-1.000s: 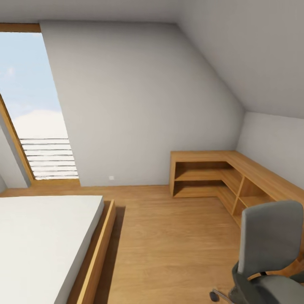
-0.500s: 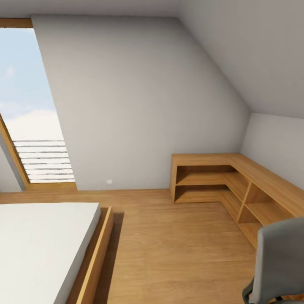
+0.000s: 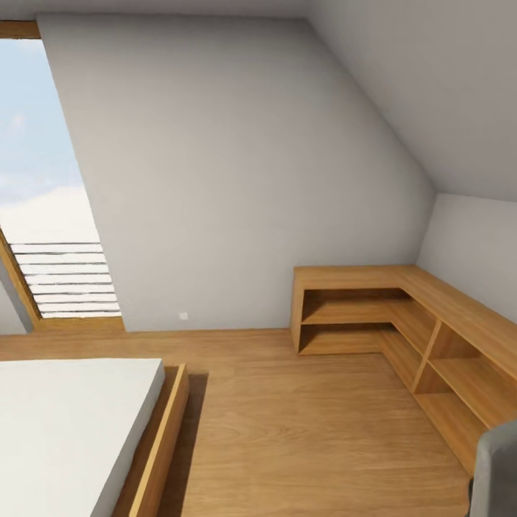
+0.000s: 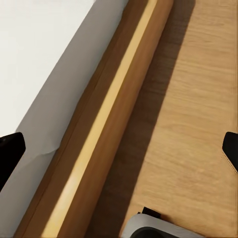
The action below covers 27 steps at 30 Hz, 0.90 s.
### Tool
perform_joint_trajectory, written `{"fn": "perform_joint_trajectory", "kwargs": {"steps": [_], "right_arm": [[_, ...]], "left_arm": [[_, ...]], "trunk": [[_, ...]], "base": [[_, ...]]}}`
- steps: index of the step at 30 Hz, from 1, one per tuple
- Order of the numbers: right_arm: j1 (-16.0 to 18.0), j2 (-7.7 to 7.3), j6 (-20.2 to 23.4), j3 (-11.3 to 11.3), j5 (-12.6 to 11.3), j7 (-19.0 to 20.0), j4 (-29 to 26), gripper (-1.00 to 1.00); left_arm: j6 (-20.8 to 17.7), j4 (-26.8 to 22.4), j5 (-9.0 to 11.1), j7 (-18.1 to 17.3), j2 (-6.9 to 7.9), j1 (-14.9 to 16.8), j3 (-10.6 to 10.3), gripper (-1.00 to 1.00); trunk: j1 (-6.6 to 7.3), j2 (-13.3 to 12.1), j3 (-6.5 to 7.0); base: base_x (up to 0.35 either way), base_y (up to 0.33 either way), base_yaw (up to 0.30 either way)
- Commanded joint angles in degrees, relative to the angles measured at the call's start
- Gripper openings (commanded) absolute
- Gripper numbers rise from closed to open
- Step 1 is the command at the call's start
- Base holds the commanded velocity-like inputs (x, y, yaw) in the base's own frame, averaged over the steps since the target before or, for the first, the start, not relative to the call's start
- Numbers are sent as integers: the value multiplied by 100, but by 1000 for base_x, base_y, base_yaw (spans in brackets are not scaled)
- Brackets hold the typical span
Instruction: In the bedroom, organize the workspace by keeping the computer under the desk, ensuring the monitor is on the desk, placing the keyboard on the desk next to the monitor, placing the mouse on the desk next to the keyboard, moving the folder from the swivel chair onto the desk next to the mouse, stacking the notebook on top of the folder with the pen on top of the notebook, and positioning the swivel chair next to the desk.
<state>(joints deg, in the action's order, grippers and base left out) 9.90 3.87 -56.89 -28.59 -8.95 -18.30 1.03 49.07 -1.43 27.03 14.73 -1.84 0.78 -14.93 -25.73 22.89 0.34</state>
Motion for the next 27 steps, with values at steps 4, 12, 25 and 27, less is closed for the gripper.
{"fn": "perform_joint_trajectory", "kwargs": {"steps": [4,12,25,27], "right_arm": [[4,1,-16,-50,-54,2,11,100],[4,0,-15,-50,-54,0,12,100],[4,0,-15,-47,-56,-6,12,100],[4,-3,-15,-45,-59,-6,10,100]], "left_arm": [[17,2,14,25,-1,1,-59,100],[30,2,5,21,-1,1,-69,100],[39,2,4,21,-1,1,-71,100],[40,2,4,21,-1,1,-71,100]], "trunk": [[-5,3,-2],[-5,3,-2],[-5,3,-2],[-5,3,-2]], "base": [[324,0,0],[323,0,0],[326,0,0],[330,0,0]]}}
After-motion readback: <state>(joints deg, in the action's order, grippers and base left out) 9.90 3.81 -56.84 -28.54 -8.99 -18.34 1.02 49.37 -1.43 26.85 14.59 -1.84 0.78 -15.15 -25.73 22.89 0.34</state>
